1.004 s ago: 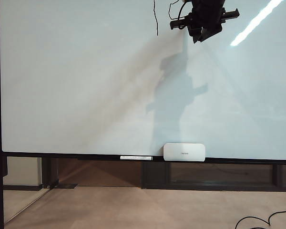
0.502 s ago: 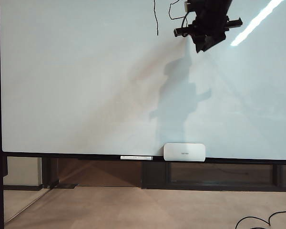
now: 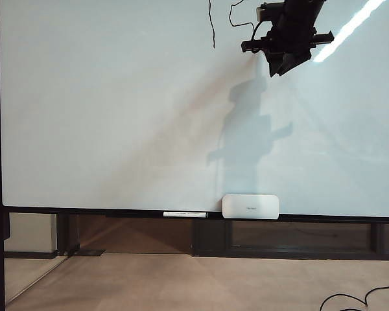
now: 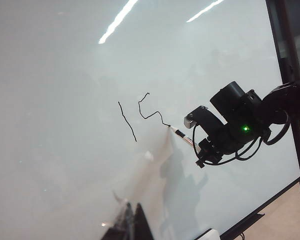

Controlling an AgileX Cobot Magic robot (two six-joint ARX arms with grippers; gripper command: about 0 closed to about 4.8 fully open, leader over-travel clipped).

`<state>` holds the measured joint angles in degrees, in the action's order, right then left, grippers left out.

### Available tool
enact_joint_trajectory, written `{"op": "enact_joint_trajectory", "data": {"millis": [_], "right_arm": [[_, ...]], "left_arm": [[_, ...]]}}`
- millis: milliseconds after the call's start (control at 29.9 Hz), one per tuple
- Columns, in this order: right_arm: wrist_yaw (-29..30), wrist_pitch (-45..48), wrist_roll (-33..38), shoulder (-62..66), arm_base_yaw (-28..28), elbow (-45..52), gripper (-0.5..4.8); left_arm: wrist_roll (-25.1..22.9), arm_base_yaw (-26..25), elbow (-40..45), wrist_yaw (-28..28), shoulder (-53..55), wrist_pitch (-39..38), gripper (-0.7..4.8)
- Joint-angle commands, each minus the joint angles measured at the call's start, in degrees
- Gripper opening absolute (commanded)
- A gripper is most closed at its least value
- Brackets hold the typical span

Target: Reach to the right to find the marker pen, pick it up, and write the number 15 on the whiteboard.

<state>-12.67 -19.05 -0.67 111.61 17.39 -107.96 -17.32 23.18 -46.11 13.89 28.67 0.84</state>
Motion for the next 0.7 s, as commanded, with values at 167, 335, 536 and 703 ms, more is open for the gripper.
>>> {"op": "enact_joint_trajectory", "data": {"millis": [167, 335, 536, 703], "right_arm": [[10.0, 2.0, 0.0, 0.0, 0.0, -0.3, -0.02], [13.9, 2.8, 0.0, 0.0, 0.0, -0.3, -0.02], [13.9, 1.6, 0.0, -0.2, 0.0, -0.3, -0.02], [14.2, -1.3, -1.0, -2.3, 0.2, -0.3, -0.02]], "left_arm": [[-0.2, 0.0, -0.3, -0.2, -0.1, 0.5, -0.05], [-0.2, 0.0, -0.3, -0.2, -0.1, 0.5, -0.05], [-0.2, 0.0, -0.4, -0.2, -0.1, 0.5, -0.05], [-0.2, 0.0, -1.0, -4.4, -2.6, -0.4, -0.05]]}}
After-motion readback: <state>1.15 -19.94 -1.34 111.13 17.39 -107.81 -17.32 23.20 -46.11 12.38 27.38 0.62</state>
